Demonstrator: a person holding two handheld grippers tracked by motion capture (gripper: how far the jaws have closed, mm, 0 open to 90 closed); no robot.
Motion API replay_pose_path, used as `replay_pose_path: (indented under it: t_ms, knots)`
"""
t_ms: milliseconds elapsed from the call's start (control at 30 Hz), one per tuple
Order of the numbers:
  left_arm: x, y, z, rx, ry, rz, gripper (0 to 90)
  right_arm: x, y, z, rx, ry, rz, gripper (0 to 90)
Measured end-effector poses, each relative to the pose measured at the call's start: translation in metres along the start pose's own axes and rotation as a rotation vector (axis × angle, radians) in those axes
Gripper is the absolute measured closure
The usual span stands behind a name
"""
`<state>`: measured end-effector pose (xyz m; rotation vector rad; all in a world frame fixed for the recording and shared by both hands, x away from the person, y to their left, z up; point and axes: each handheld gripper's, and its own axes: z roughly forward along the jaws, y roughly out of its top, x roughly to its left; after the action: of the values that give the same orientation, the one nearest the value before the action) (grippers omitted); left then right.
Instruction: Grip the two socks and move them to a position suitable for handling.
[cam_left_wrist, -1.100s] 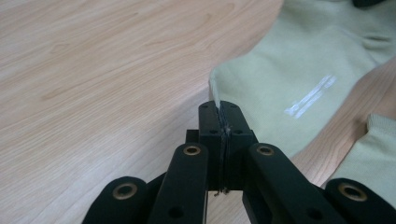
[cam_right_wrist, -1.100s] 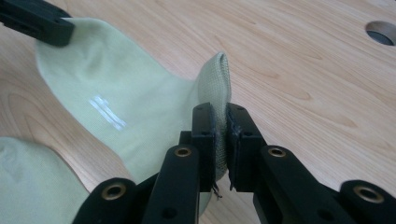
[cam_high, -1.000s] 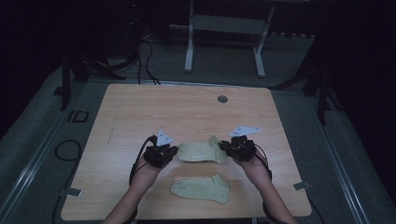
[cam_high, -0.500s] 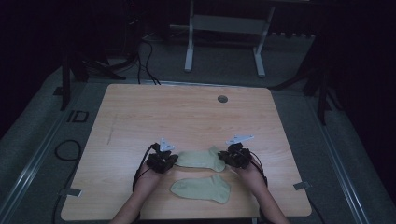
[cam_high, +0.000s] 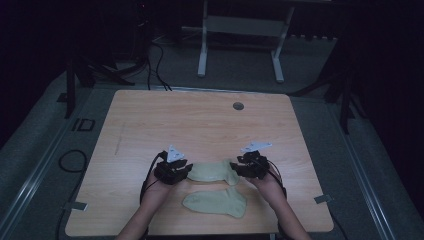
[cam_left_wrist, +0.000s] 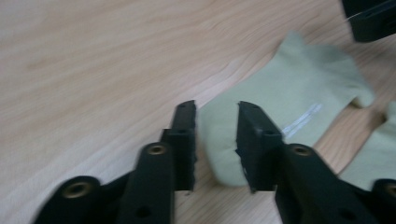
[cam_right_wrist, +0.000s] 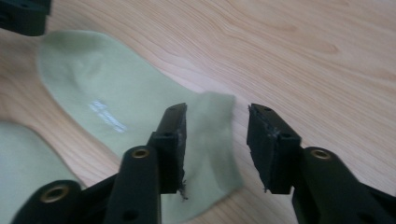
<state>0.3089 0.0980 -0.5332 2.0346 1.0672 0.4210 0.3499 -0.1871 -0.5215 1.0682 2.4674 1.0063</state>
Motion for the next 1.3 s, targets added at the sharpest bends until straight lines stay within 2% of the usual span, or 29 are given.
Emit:
replay_pose_path:
  t_ms: [100,133,200,333,433,500,600,767,933,967,1067,1167,1300]
  knots:
    - [-0.008,0.002,0.006,0.034,-0.002,0.04,85.5,0.01,0.001,0.001,-0.005,-0.001,-0.042,76.5]
    - [-0.009,0.002,0.009,0.042,0.005,0.045,87.9,0.013,0.001,0.004,0.003,-0.001,-0.05,79.4]
    - [-0.008,0.0,0.018,0.069,0.002,0.04,88.1,0.016,0.0,0.009,0.015,0.001,-0.056,79.7]
    - [-0.002,-0.009,0.032,0.097,0.014,0.041,87.8,0.018,-0.006,0.024,0.048,-0.002,-0.06,75.0]
    - [0.004,-0.015,0.034,0.072,0.012,0.034,87.6,0.016,-0.011,0.032,0.077,-0.012,-0.063,72.2]
    - [0.005,-0.016,0.033,0.07,0.016,0.043,86.2,0.014,-0.014,0.032,0.063,0.01,-0.051,69.9]
    - [0.007,-0.017,0.031,0.07,0.015,0.041,84.6,0.01,-0.016,0.03,0.067,0.009,-0.062,69.7]
    - [0.009,-0.019,0.032,0.052,0.021,0.032,82.8,0.007,-0.017,0.029,0.063,-0.005,-0.062,70.7]
    - [0.008,-0.014,0.035,0.065,0.033,0.048,79.6,0.005,-0.014,0.033,0.061,-0.022,-0.065,68.3]
    - [0.008,-0.013,0.036,0.064,0.029,0.038,79.6,0.003,-0.012,0.034,0.061,-0.023,-0.063,66.8]
    - [0.008,-0.013,0.036,0.057,0.012,0.034,70.2,0.004,-0.007,0.037,0.08,-0.017,-0.067,58.6]
    - [0.006,-0.012,0.033,0.047,0.015,0.034,64.6,0.007,-0.005,0.036,0.083,-0.025,-0.075,51.2]
    - [0.004,-0.01,0.026,0.027,0.018,0.043,64.0,0.01,-0.005,0.031,0.064,-0.02,-0.059,49.8]
